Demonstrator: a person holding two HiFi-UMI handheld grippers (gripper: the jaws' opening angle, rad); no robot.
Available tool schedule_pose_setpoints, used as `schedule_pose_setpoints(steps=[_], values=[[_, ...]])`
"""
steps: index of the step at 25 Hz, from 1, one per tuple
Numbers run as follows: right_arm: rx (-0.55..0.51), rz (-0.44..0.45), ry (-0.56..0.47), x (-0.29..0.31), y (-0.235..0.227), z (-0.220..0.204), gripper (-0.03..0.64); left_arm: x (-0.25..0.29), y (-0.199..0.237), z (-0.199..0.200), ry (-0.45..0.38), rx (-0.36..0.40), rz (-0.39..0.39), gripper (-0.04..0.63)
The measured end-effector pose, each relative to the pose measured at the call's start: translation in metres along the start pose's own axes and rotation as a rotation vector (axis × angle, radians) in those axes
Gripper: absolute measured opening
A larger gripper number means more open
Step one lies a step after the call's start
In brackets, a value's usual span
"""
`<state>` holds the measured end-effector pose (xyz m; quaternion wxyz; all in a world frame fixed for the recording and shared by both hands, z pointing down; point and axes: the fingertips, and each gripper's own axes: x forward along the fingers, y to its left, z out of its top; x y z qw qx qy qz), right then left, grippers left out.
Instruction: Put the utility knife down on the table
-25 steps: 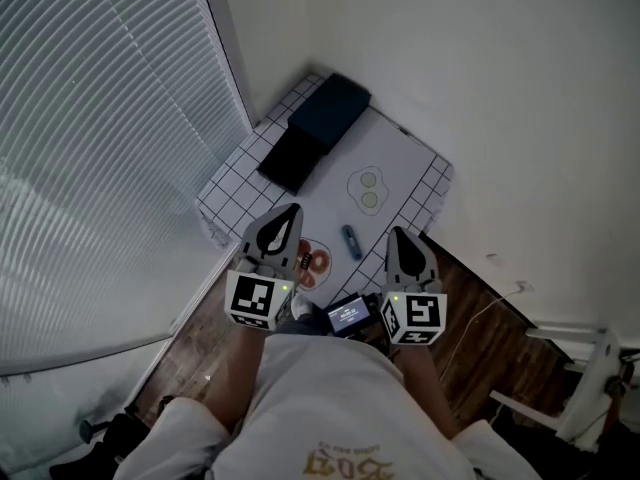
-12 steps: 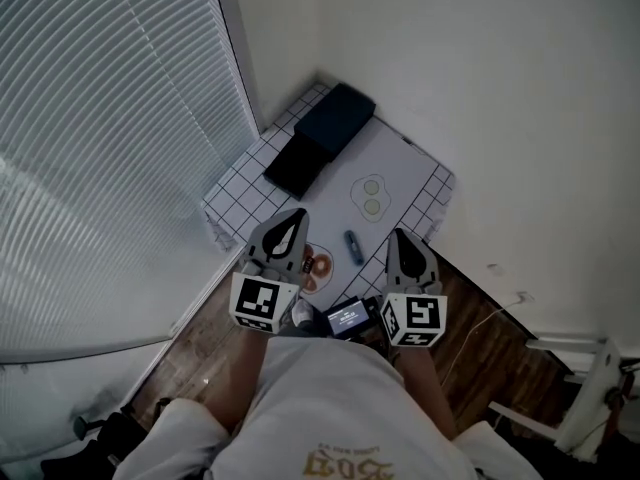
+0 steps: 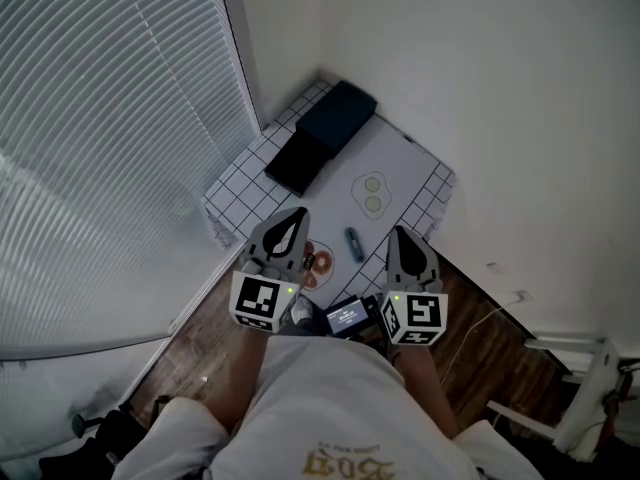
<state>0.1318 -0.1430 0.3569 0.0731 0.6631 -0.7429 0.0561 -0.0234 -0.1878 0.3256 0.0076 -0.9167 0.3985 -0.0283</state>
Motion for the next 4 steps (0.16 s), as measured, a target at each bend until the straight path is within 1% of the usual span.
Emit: schedule_pose_setpoints(steps=[4], values=[[-0.003,0.000,0.001,-0.0002,0.0024,0.0018,0.008,-0.0023,0.0015,-0.0017,0.004,-0.008,0.000,0.008]])
